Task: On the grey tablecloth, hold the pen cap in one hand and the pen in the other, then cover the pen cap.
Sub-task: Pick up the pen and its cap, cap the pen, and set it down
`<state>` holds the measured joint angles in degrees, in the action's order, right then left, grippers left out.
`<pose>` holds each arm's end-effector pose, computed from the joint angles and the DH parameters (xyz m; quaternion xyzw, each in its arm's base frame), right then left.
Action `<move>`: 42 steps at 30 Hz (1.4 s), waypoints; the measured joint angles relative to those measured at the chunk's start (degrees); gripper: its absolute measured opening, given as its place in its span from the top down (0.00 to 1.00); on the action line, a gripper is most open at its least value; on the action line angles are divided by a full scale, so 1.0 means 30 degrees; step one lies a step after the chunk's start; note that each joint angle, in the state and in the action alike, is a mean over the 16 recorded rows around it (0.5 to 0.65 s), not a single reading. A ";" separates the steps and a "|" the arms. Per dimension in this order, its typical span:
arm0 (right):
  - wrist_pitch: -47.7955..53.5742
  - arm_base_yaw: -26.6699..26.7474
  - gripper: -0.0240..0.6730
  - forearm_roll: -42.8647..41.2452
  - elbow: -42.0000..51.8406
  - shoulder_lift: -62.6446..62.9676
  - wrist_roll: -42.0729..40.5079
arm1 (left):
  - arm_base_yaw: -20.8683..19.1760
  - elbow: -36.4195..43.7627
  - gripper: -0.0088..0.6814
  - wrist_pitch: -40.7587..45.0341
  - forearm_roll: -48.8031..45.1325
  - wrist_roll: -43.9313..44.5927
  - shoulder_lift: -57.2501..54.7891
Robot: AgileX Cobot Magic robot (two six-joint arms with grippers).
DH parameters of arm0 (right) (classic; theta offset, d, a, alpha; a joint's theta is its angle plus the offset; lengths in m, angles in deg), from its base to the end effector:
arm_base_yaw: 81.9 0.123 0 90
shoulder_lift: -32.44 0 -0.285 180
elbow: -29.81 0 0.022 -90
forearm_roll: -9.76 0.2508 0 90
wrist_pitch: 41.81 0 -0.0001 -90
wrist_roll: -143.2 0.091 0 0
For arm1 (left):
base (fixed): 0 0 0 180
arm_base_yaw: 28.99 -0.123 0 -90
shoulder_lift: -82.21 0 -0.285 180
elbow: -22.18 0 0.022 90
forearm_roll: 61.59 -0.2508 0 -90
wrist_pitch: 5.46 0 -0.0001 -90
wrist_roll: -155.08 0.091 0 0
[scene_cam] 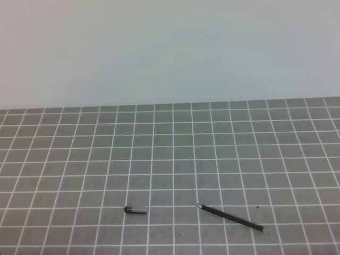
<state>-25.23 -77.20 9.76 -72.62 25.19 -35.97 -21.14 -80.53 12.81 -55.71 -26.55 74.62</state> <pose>0.0541 0.0044 0.1854 -0.0261 0.7734 0.0306 0.6326 0.0530 -0.0103 0.1843 0.0143 0.7828 -0.0940 0.6150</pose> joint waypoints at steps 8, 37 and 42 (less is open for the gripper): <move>0.0000 0.0000 0.97 0.0000 -0.0045 -0.0029 0.0000 | 0.0000 0.0000 0.99 0.0000 0.0000 -0.0008 0.0000; 0.0031 0.0000 0.97 -0.0281 -0.0090 -0.0058 -0.0151 | 0.0000 0.0000 0.99 0.0000 0.0000 0.0008 0.0000; 0.0026 0.0001 0.97 -0.0473 -0.0180 -0.0116 -0.0255 | 0.0000 0.0000 0.99 0.0000 0.0000 0.0008 0.0000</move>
<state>-25.15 -77.19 8.34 -73.16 24.84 -36.73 -21.14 -80.53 12.81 -55.71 -26.52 74.62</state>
